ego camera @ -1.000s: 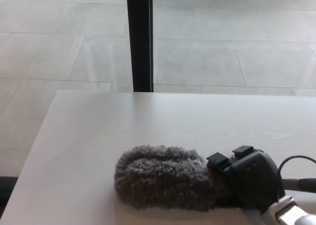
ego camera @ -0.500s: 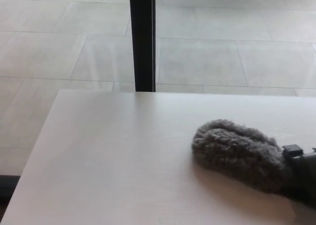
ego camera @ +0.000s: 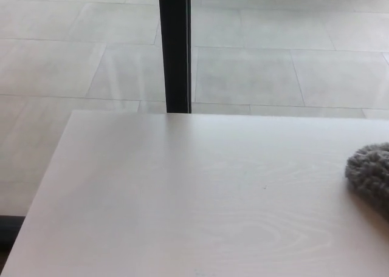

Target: The robot uses its right hand to pick up the duster kept in the middle of the desk and use it to wipe the desk by swiping its surface twice

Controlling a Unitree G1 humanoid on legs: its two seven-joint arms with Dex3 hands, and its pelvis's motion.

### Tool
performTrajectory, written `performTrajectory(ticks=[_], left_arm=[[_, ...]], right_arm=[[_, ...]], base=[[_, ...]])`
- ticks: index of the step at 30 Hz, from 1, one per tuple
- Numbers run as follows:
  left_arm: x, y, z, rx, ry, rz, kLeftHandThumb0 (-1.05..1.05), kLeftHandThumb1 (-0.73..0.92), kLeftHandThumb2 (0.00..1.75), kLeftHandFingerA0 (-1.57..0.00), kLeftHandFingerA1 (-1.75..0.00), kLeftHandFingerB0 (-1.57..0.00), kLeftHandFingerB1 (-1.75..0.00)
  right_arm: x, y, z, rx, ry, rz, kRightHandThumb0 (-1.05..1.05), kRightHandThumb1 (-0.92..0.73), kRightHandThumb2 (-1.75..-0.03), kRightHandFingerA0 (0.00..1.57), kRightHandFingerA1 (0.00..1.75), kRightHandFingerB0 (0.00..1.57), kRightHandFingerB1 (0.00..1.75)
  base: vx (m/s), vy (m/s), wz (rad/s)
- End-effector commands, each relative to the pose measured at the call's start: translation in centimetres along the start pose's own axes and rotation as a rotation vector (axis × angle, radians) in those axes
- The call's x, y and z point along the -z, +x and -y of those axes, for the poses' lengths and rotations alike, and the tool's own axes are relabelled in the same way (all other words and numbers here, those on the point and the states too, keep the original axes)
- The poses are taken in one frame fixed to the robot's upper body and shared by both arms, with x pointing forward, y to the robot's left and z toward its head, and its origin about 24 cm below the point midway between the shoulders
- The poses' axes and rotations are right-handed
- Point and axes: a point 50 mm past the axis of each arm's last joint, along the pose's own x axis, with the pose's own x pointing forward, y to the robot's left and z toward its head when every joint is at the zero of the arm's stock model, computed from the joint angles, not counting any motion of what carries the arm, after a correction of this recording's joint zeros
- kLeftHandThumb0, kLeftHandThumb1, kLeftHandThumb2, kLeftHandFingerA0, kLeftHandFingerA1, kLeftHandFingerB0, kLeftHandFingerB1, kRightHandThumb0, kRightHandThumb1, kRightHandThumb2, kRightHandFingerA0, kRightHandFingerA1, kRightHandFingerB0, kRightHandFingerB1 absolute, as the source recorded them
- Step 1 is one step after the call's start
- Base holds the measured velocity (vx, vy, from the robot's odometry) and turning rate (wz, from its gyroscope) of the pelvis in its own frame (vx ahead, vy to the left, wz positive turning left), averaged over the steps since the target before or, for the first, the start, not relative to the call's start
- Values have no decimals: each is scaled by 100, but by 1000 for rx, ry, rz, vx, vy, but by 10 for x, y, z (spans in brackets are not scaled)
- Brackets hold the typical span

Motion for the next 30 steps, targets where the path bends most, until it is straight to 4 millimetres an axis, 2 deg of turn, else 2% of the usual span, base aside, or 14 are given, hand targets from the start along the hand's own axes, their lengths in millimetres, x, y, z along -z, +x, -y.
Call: performTrajectory(ticks=[1, 8, 9, 13, 14, 17, 19, 21, 22, 24, 25, 26, 27, 30], left_arm=[[-1, -1, -2, 21, 14, 13, -54, 64, 59, -59, -54, -56, -46], [-6, 2, 4, 31, 0, 15, -51, 64, 59, -59, -55, -57, -47], [-8, 2, 5, 32, -7, 21, -48, 64, 59, -59, -59, -64, -62], [-10, 2, 3, 37, -64, 40, -49, 62, 59, -59, -60, -69, -69], [-11, 1, 2, 37, -51, 44, -51, 62, 58, -60, -59, -70, -73], [-13, 2, 1, 37, -44, 48, -49, 63, 59, -58, -56, -68, -65], [-15, 2, 2, 37, -3, 54, -51, 65, 59, -60, -55, -70, -70], [-17, 2, 2, 36, 42, 54, -54, 66, 61, -60, -53, -59, -51], [-18, 2, 2, 44, 23, 64, -53, 65, 60, -58, -55, -57, -50], [-19, 2, 2, 34, 43, 65, -54, 65, 60, -60, -54, -61, -49], [-19, 2, 2, 32, 43, 69, -55, 65, 60, -59, -54, -58, -47], [-19, 2, 1, 30, 50, 72, -56, 65, 59, -58, -56, -64, -52], [-20, 2, 1, 29, 53, 72, -57, 65, 60, -58, -55, -59, -48], [-18, 2, 1, 24, 83, 67, -57, 67, 60, -58, -53, -57, -46]], right_arm=[[46, -17, -13, -154, -54, -236, -46, -59, -60, 81, 171, 72, 97], [24, -9, -14, -208, -88, -176, -44, -63, -62, 91, 174, 76, 91], [7, -5, -13, -197, -69, -110, -49, -66, -60, 92, 167, 69, 91], [-25, -3, -13, -178, -75, 7, -49, -60, -58, 96, 168, 80, 111], [-40, -3, -14, -167, -76, 44, -52, -64, -66, 92, 171, 80, 106], [-67, -2, -12, -183, -49, 114, -48, -63, -59, 97, 166, 80, 86], [-81, -4, -11, -140, -93, 189, -46, -58, -62, 96, 172, 83, 102], [-95, -7, -10, -125, -117, 270, -41, -62, -60, 94, 175, 82, 108], [-104, -9, -9, -108, -116, 333, -41, -43, -90, 124, 137, 80, 95], [-112, -10, -8, -80, -162, 366, -47, -49, -95, 124, 138, 83, 109], [-127, -14, -7, -54, -161, 427, -39, -62, -62, 96, 175, 80, 121], [-134, -15, -6, -64, -159, 445, -41, -62, -58, 94, 175, 81, 111], [-140, -16, -6, -80, -165, 450, -43, -65, -59, 93, 175, 75, 126], [-157, -22, -5, -79, -158, 490, -41, -63, -61, 92, 175, 78, 121]], base=[[0, 0, 0], [0, 0, 0], [0, 0, 0], [0, 0, 0], [0, 0, 0], [0, 0, 0], [0, 0, 0], [0, 0, 0], [0, 0, 0], [0, 0, 0], [0, 0, 0], [0, 0, 0], [0, 0, 0], [0, 0, 0]])
